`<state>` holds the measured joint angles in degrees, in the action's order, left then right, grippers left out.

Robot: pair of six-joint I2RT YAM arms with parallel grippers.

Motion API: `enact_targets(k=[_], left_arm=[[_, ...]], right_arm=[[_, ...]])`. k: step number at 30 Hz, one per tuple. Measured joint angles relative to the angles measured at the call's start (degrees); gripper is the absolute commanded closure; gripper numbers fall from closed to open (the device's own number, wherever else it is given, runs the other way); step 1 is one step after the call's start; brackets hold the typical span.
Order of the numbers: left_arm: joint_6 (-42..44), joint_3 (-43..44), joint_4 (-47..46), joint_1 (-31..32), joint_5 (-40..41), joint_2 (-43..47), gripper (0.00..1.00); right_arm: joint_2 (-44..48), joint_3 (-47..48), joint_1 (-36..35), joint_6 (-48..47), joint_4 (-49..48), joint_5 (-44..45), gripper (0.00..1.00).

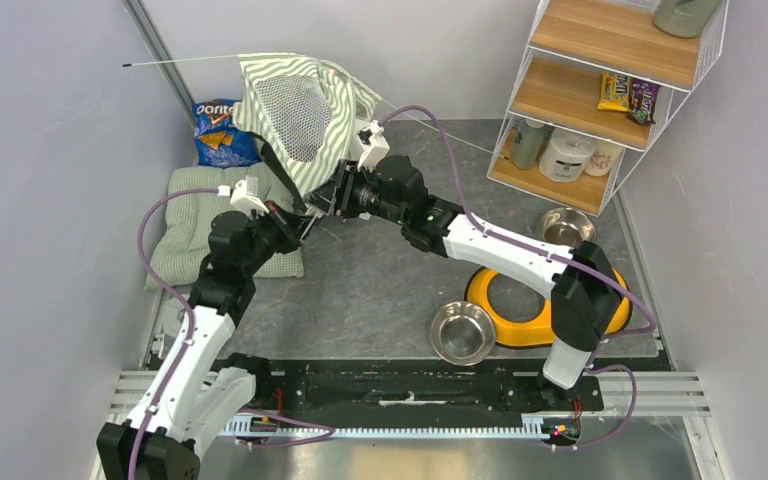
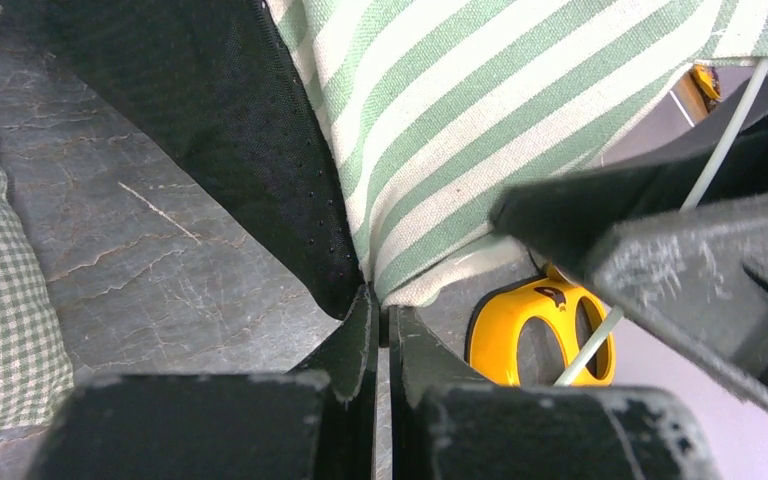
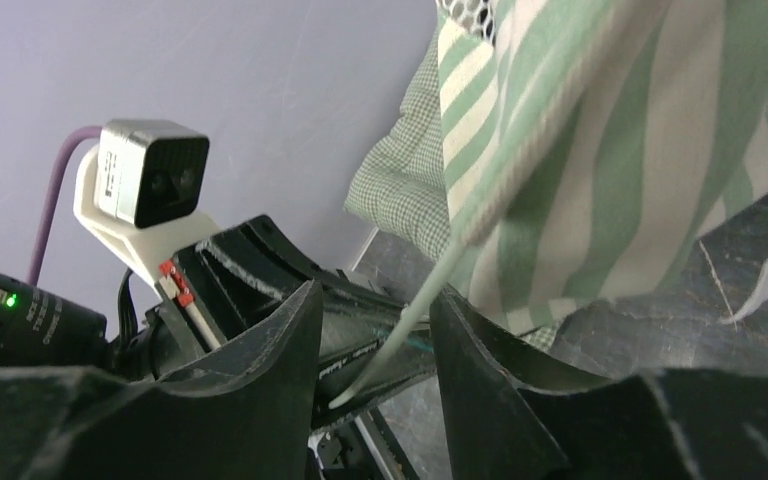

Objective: Set up the pet tent

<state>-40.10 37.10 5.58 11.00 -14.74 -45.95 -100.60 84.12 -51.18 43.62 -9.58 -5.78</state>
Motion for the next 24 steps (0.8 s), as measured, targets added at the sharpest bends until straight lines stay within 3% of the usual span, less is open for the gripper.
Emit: enact_targets(k=[10, 15, 18, 21, 24], left_arm=[[-0.33, 0.00, -1.60, 0.00, 0.72, -1.57, 0.98], [-0.39, 0.00, -2.47, 0.00, 0.72, -1.70, 0.98], [-0.39, -0.07, -2.75, 0.00, 0.70, -1.66, 0.98], [-0.37, -0.44, -2.78, 0.00, 0.70, -1.64, 0.98], [-0.33, -0.81, -2.69, 0.00, 0.72, -1.62, 0.98]], right_arm=[[1.81, -5.99, -1.46, 1.27, -1.55, -3.58, 0.50], [1.73, -5.99, -2.45, 1.33, -3.58, -4.63, 0.59], [1.51, -5.99, -2.60, 1.29, -4.55, -4.81, 0.74], [1.03, -5.99, -2.58, 1.27, -4.98, -4.90, 1.00], [0.76, -5.99, -2.58, 1.75, -5.51, -4.81, 1.00]])
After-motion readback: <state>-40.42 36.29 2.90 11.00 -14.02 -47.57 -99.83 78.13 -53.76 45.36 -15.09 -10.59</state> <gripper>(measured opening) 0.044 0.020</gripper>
